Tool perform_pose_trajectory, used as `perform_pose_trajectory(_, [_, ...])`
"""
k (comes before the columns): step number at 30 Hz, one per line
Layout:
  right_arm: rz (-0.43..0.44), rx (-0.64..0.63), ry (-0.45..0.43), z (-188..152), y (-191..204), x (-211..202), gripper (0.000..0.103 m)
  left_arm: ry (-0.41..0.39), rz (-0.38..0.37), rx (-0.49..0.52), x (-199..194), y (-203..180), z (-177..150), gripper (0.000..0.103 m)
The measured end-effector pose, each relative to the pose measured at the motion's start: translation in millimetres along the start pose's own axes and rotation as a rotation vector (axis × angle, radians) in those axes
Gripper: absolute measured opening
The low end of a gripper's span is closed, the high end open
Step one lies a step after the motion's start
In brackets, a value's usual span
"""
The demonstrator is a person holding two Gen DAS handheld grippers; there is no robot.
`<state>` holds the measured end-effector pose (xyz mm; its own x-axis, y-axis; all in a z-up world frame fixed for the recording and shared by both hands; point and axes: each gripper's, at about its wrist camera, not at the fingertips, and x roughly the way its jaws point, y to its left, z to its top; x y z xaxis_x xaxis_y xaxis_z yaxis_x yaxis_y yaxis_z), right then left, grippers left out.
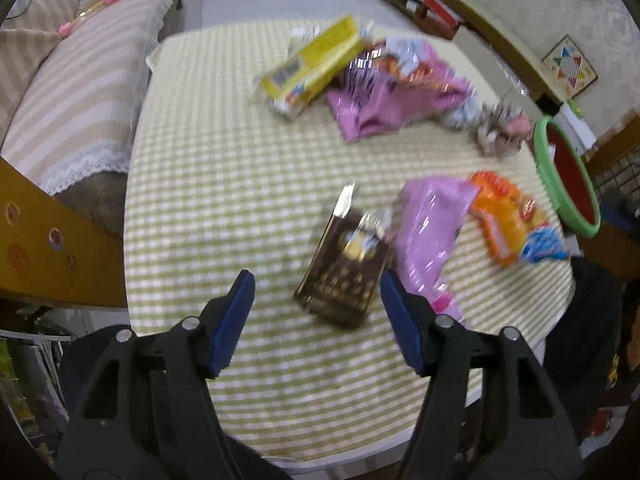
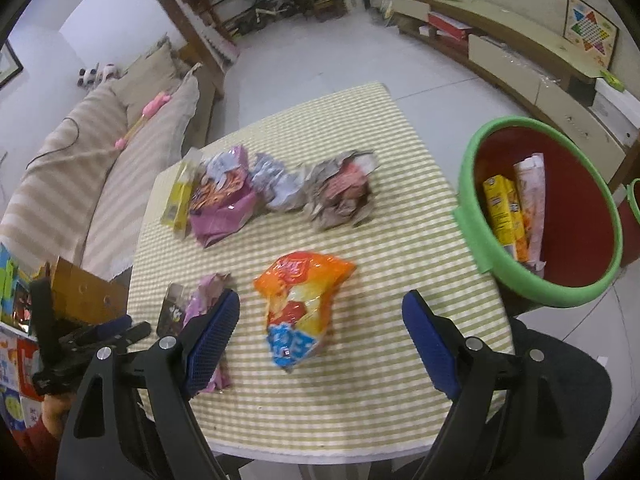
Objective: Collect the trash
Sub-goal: 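Grasp the brown cigarette box with the left gripper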
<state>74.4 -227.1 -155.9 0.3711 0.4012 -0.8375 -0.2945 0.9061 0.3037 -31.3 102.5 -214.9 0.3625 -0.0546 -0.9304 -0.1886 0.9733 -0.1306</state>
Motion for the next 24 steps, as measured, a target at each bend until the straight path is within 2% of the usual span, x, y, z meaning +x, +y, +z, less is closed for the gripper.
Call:
perform_pose_trajectory(7, [0.004,-0.032,0.013,-2,15,2,0.081,0.047,-0.038,0.067,32,-16,2,0.060])
perform_pose_trajectory(12, [0.015,-0.061,0.026,-5,29,4,0.081,0.058,-0.044,0.060,47,-15,8,0.054])
perform_pose_trajectory(15, [0.028,-0.088,0.044,-8,41,9,0.081,0.037,-0.046,0.043,41,-12,10,0.052])
perform_pose_trajectory(17, [0.039,-0.110,0.057,-9,51,14,0.081,0.015,-0.034,0.017,34,-4,11,0.047])
perform_pose_trajectory(24, [0.081,-0.240,0.146,-23,100,50,0.081,-0.007,-0.013,-0.110,21,29,6,0.047])
